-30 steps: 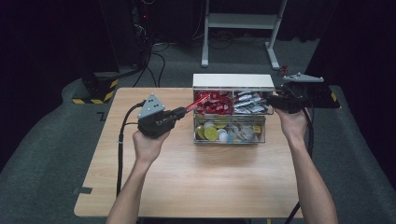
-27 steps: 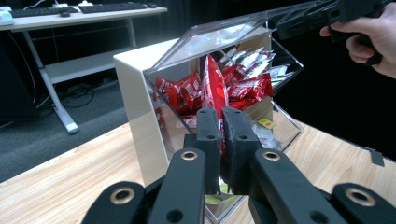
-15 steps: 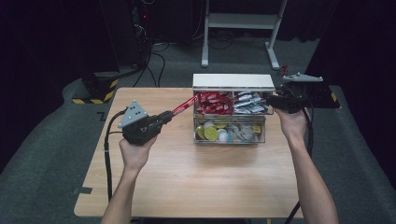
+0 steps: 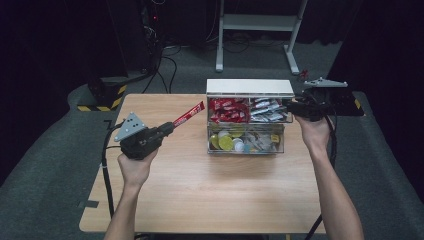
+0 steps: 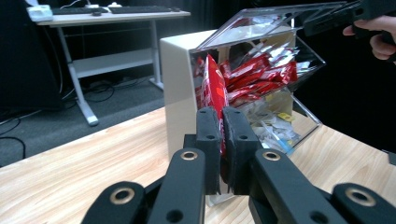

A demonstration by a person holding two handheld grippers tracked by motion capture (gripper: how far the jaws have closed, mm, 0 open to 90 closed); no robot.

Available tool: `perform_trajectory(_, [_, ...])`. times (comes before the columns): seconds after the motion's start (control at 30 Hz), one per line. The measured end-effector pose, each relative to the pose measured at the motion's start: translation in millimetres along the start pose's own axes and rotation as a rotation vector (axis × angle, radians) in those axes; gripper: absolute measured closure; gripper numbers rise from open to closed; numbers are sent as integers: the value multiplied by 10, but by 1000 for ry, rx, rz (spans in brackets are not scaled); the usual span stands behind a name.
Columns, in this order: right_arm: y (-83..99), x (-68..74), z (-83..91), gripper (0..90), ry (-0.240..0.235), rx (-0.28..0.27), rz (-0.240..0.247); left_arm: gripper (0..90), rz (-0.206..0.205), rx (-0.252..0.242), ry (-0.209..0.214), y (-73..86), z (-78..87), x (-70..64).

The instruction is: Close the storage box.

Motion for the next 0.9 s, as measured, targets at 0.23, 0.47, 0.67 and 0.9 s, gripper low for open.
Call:
perform_trajectory(0.23, [-14,-2,2,473,-1,11,4,860,15,15,-41,114,93,90])
perform_trajectory(0.47, [-16,3,3,473,3,13,5,860,50,19,-66,285,140,203])
perform_trajectory(0.67, [-15,-3,5,474,-2,16,5,860,88,32,-95,436,144,303])
perform_trajectory(0.9, [-14,-3,5,474,-2,17,7,860,119,59,-128,619,127,396])
Point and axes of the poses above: each handheld gripper's, and its own axes: z roughly backward along the jaws, y roughly out of its underside, x roughly to its left, the point moved 3 cm from there along -z, roughly forward along the jaws
